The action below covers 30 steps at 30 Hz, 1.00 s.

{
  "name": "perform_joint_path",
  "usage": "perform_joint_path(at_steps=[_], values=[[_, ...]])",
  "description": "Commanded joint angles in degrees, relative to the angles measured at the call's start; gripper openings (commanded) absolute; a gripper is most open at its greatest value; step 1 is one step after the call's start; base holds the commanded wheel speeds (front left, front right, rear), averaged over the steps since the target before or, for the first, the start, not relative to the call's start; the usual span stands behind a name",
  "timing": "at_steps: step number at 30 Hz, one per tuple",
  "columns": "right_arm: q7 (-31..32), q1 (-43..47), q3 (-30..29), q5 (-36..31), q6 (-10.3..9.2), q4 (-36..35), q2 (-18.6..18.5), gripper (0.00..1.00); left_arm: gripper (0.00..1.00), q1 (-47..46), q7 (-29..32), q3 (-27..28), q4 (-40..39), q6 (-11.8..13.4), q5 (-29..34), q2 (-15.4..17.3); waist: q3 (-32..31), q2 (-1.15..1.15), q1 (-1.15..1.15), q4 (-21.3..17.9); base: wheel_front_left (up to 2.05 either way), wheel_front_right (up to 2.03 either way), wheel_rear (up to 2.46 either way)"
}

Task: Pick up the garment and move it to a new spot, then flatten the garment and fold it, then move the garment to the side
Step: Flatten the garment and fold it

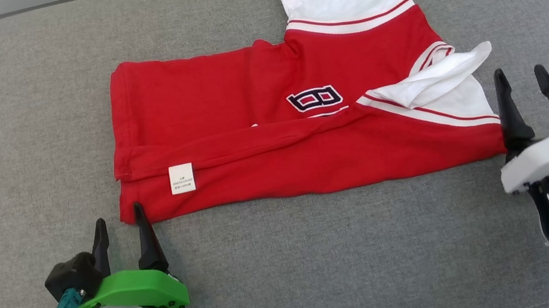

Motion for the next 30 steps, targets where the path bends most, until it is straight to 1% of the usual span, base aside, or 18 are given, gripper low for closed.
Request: perform_joint_path(at_steps=[1,3,7,12,15,16,17,18,19,21,22,23,24,26,30], values=[[-0.2,2.7,0.2,0.1,-0.1,-1.1,0.2,1.0,1.0,0.7,0.0,-0.1,0.2,0.0,-0.2,0.4,0.1,0.0,0.0,-0.1,0.0,0.0,0.0],[-0.2,5.1,0.9,-0.1,-0.09,-2.1,0.3,1.0,1.0,1.1,0.0,0.0,0.2,0.0,0.0,0.4,0.3,0.0,0.0,-0.4,0.0,0.0,0.0],[-0.2,8.0,1.9,-0.3,-0.09,-1.2,0.7,1.0,1.0,0.6,0.0,0.7,1.3,0.5,0.4,0.4,0.8,0.0,0.0,-1.2,0.0,0.0,0.0],[-0.2,8.3,2.9,-0.9,-0.09,0.2,1.2,1.0,1.0,-0.6,0.0,1.0,3.6,0.7,0.7,0.4,1.3,0.0,0.0,-1.9,0.0,0.0,0.0],[-0.2,7.6,3.5,-1.2,-0.09,1.1,1.5,1.0,1.0,-0.7,0.1,0.3,5.3,-0.1,0.4,0.4,1.6,0.0,0.0,-2.0,0.0,0.0,0.0],[-0.2,7.4,3.6,-1.3,-0.09,1.7,1.5,1.0,0.64,-0.8,0.1,0.0,5.7,-0.1,0.5,0.3,1.6,0.0,0.0,-2.0,0.0,0.0,0.0],[-0.2,7.1,3.7,-1.4,-0.09,2.5,1.6,1.0,0.36,-0.9,0.1,-0.5,6.1,-0.2,0.6,0.3,1.7,0.0,0.0,-1.9,0.0,0.0,0.0],[-0.2,6.8,3.9,-1.5,-0.09,3.2,1.5,1.0,0.05,-1.0,0.1,-0.9,6.5,-0.5,0.5,0.2,1.8,0.0,0.0,-1.9,0.0,0.0,0.0],[-0.1,6.6,4.3,-1.5,-0.09,4.3,1.5,1.0,0.0,-1.0,0.1,-1.4,6.9,-0.7,0.3,0.2,1.8,0.0,0.0,-1.7,0.0,0.0,0.0],[0.0,6.5,6.1,-1.1,-0.07,6.5,1.7,1.0,0.0,-1.2,0.2,-2.2,7.5,-1.1,0.3,0.1,1.9,0.0,0.0,-1.5,0.0,0.0,0.0],[0.1,6.3,6.9,-0.8,-0.04,7.1,1.5,0.75,0.0,-1.3,0.2,-2.4,7.6,-1.1,0.3,0.2,2.0,0.0,0.0,-1.3,0.0,0.0,0.0],[0.2,6.1,8.1,-0.6,-0.03,7.8,1.2,0.4,0.0,-1.3,0.2,-2.6,7.8,-1.3,0.2,0.2,2.0,0.0,0.0,-1.2,0.0,0.0,0.0],[0.2,6.1,8.7,0.0,-0.03,8.2,1.1,0.0,0.0,-1.2,0.2,-2.8,7.8,-1.5,0.3,0.2,2.0,0.0,0.0,-1.0,0.0,0.0,0.0],[0.2,5.9,9.5,0.8,-0.04,8.6,0.5,0.0,0.0,-0.7,0.2,-3.1,7.9,-1.7,0.2,0.2,1.8,0.0,0.0,-0.8,0.0,0.0,0.0],[0.1,6.7,9.2,2.6,-0.1,7.5,-0.4,0.0,0.0,0.6,0.1,-2.5,6.4,-2.3,0.4,0.2,0.3,0.0,0.0,-0.5,0.0,0.0,0.0]])
